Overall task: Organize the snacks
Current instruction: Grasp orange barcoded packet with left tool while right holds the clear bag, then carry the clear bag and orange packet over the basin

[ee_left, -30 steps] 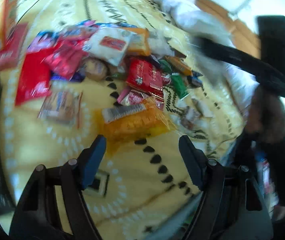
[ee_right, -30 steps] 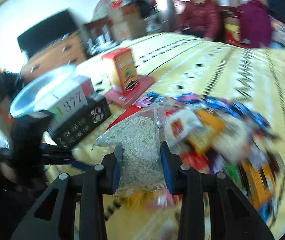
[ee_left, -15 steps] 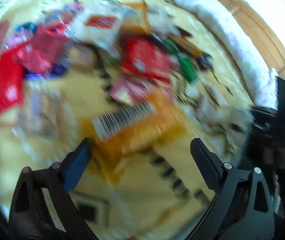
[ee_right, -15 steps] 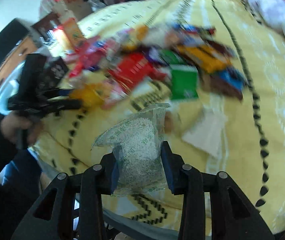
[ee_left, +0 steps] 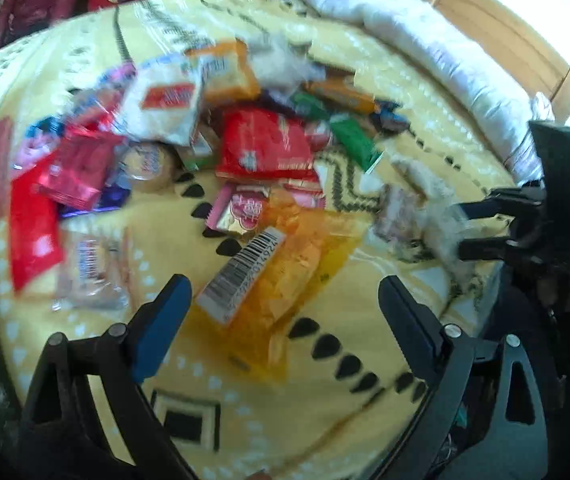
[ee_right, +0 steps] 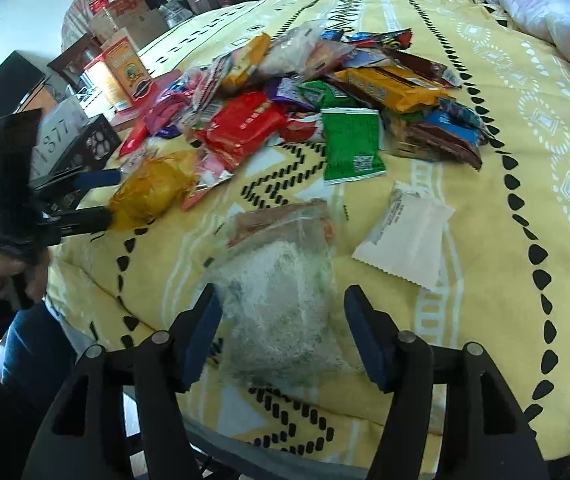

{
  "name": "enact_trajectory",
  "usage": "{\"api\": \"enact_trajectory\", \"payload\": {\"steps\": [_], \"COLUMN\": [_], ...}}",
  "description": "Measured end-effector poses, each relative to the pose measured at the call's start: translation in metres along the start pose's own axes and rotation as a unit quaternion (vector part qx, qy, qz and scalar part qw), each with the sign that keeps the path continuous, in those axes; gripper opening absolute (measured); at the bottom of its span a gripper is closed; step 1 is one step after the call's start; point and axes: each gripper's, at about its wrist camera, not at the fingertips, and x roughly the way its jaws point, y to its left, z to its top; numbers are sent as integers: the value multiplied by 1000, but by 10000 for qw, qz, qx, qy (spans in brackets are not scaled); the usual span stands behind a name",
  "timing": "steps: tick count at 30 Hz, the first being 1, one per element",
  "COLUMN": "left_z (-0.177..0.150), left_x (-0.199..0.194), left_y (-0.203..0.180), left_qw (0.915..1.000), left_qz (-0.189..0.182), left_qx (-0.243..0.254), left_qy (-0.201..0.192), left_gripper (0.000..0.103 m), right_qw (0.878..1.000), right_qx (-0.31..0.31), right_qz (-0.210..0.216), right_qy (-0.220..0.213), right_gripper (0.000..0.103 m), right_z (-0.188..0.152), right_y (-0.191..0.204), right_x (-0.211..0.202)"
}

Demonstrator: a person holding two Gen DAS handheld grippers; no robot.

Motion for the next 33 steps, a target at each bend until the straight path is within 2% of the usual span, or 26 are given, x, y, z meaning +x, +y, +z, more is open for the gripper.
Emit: {"api": "enact_trajectory", "payload": {"steps": [2, 4, 6, 7, 9, 11, 12, 16, 20, 23, 25, 27, 30, 33], "left_z": [3, 3, 3, 2, -1, -5, -6, -10, -6, 3, 8, 11, 7, -10], "left_x": [14, 18, 18, 18, 15, 14, 14, 9, -13, -45, -74, -113, -176, -241], "left_y": [5, 9, 7, 6, 2, -2, -4, -7, -11, -7, -1, 12, 33, 63], "left_qw": [9999, 9998, 9998, 9998, 9998, 9999, 9998, 9991, 9978, 9944, 9905, 9831, 9663, 9434], "left_qz": [110, 13, -50, -60, -67, -23, -1, -13, 52, 189, 454, 692, 1273, 1770], "left_qx": [-39, -161, -170, -183, -160, -149, -188, -401, -522, -663, -743, -911, -1134, -1502], "left_qy": [124, 154, 117, 111, 37, -2, -37, -157, -413, -795, -1064, -1433, -1927, -2370], "left_gripper": [94, 93, 76, 76, 64, 62, 58, 54, 53, 53, 53, 53, 53, 53], "right_qw": [9999, 9997, 9998, 9997, 9994, 9993, 9995, 9997, 9984, 9969, 9952, 9922, 9863, 9780], "right_qx": [-120, -166, -168, -156, -192, -214, -163, 27, -4, -36, -108, -276, -574, -913], "right_qz": [-55, -41, -91, -120, -244, -277, -258, -129, -126, -86, -8, 61, 299, 725], "right_qy": [96, 157, 105, 110, 174, 114, 62, -221, -550, -777, -975, -1217, -1519, -1730], "right_gripper": [77, 78, 78, 75, 69, 68, 63, 49, 48, 48, 48, 48, 48, 48], "right_z": [0, -1, -1, -2, -4, -7, -7, -10, -6, 4, 18, 38, 69, 107], "right_y": [4, 6, 5, 2, 0, 0, -2, -5, 3, 12, 22, 41, 74, 122], "right_x": [5, 10, 13, 17, 24, 26, 25, 15, -6, -23, -38, -53, -69, -75]}}
